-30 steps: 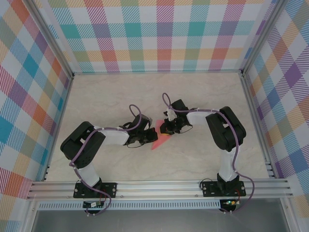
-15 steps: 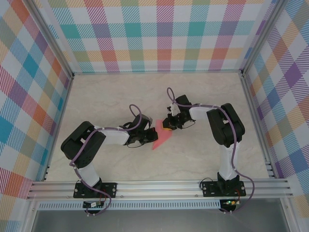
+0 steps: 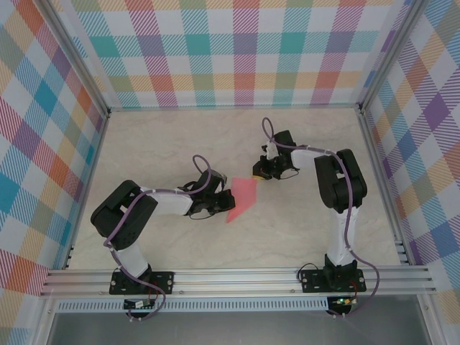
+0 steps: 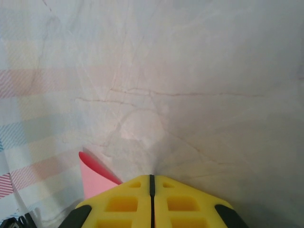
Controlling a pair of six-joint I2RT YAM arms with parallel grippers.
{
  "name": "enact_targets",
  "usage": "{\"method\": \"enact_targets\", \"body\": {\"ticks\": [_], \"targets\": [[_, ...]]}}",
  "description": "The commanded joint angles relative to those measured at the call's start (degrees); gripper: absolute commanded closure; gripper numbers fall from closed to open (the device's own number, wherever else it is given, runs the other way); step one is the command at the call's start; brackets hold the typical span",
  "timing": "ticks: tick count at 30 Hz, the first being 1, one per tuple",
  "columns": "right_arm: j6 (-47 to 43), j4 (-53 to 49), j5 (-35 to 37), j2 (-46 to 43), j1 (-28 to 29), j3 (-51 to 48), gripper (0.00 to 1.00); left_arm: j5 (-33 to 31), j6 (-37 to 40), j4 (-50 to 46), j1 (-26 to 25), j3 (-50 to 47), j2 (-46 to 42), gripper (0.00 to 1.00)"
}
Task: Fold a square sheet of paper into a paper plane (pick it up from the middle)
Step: Fourth fold the wing at the center of the table.
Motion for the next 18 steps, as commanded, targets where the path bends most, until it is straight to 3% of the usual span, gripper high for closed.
{"method": "enact_targets", "body": {"ticks": [1,10,18], "targets": [[-0.8,1.0,6.1,-2.9,-1.5,-0.3,0.93,-2.2,0.4,-12.9,0.3,-2.3,3.4,1.0],[2.6,3.9,2.3,-14.7,3.4,-11.8,0.91,-2.2,0.0,-12.4,0.2,-2.1,2.7,1.0],[6.0,5.5,0.7,-14.9,9.3,-14.0,0.92,-2.1,-0.2,-12.0,0.1,-2.2,2.6,1.0]]}}
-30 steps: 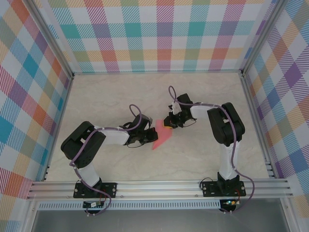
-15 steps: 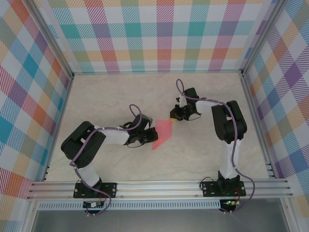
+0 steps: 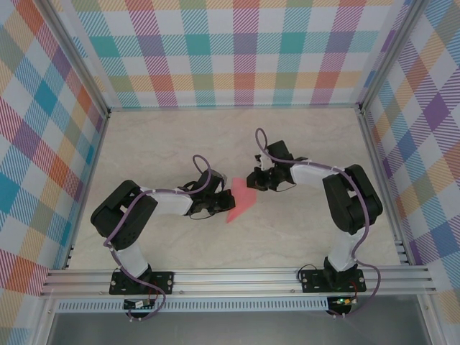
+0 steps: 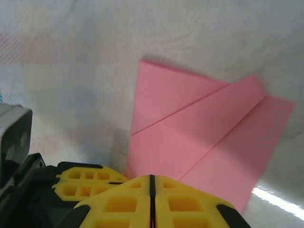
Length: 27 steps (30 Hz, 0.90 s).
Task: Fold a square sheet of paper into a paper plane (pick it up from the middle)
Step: Fourth fold the wing at the center of the table.
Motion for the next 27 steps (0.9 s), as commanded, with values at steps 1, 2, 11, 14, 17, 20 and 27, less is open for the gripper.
{"method": "enact_targets", "body": {"ticks": [1,2,11,14,17,20,27], "targets": [[1.9,1.9,-1.9,0.4,1.7,-0.1,0.92,-2.0,-0.2,-11.7,0.1,-2.3,2.6,1.0],[2.2,1.9,-1.7,1.0,2.3,0.1,0.92,-1.9,-0.2,-11.6,0.1,-2.2,2.7,1.0],[3.9,2.7,-1.2,6.3,4.0,2.0,0.93,-1.8,0.2,-12.0,0.0,-1.6,1.9,1.0],[3.6,1.7,0.0,7.2,4.0,2.3,0.94,-1.7,0.5,-12.4,0.0,-1.2,1.8,1.0],[3.5,0.7,1.5,8.0,4.0,2.5,0.94,-1.7,0.5,-12.9,0.0,-1.0,1.3,1.0],[3.4,-0.3,2.4,8.8,4.0,2.4,0.95,-1.6,1.1,-13.7,0.0,0.2,0.1,1.0],[2.7,-2.3,4.0,10.3,4.0,2.2,0.95,4.4,0.9,-8.1,0.0,3.0,-6.1,0.98]]}}
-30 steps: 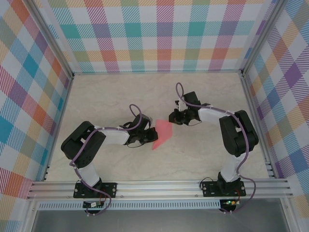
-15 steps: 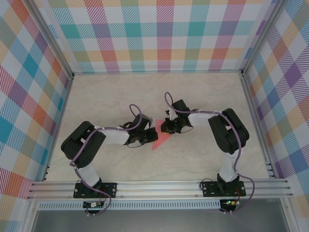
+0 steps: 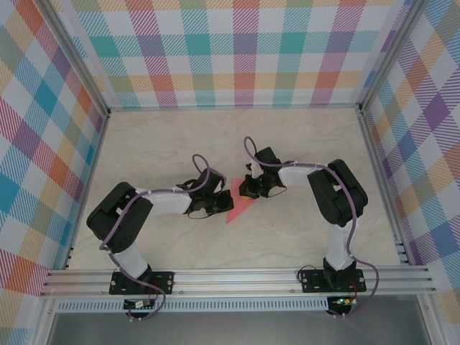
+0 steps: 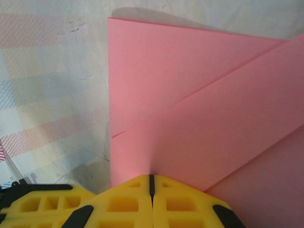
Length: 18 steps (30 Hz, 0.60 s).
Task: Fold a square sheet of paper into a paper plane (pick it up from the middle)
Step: Fourth fold the wing at the center of the table.
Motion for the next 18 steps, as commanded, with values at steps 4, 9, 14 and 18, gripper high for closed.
{"method": "enact_targets", "body": {"ticks": [4,9,14,18], "targets": [[-0.1,-3.4,4.4,3.9,0.2,0.1,0.95,4.6,-0.6,-0.4,-0.1,1.1,-4.0,0.94],[0.7,-3.7,4.6,4.5,0.2,-0.1,0.95,4.0,-1.8,-2.0,-0.8,0.7,-3.3,0.91],[0.9,-4.1,4.9,4.8,0.2,-0.1,0.95,2.9,-2.4,-3.1,-1.2,0.7,-1.9,0.9],[1.1,-4.3,5.1,4.8,0.2,-0.2,0.95,3.9,-2.4,-3.1,-1.4,1.2,-1.1,0.89]]}}
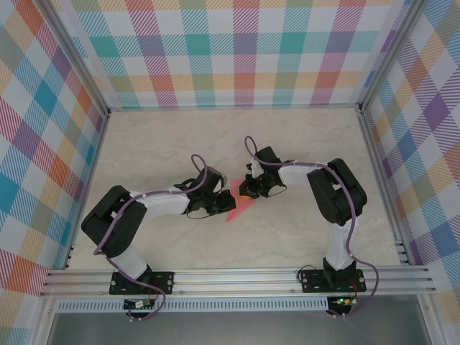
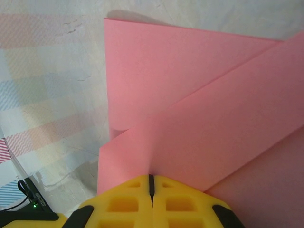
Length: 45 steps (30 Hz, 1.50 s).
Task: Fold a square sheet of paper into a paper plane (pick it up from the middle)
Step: Fourth fold the wing at the center of the table.
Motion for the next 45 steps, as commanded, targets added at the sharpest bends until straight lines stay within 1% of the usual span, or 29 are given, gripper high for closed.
{"method": "enact_targets", "body": {"ticks": [1,8,13,20,36,45], "targets": [[0.6,-3.5,6.3,4.1,0.2,-0.8,0.95,1.5,-0.4,-1.3,-0.6,1.3,1.3,0.89],[0.8,-3.8,6.8,4.5,0.2,-0.9,0.95,3.0,-0.4,-1.2,-1.8,2.5,2.4,0.87],[0.8,-4.0,6.9,5.0,0.2,-0.8,0.95,-0.1,0.3,-4.3,-2.2,3.2,3.5,0.86],[0.7,-4.4,7.2,5.4,0.2,-0.8,0.96,-2.5,0.2,-6.1,-2.1,2.9,4.1,0.87],[0.7,-5.3,8.1,6.2,0.2,-0.8,0.96,-1.2,-1.8,-3.9,-2.2,0.7,5.0,0.87],[0.9,-6.0,8.4,6.6,0.2,-0.5,0.96,-1.8,-2.5,-5.2,-2.2,-0.4,4.8,0.87]]}}
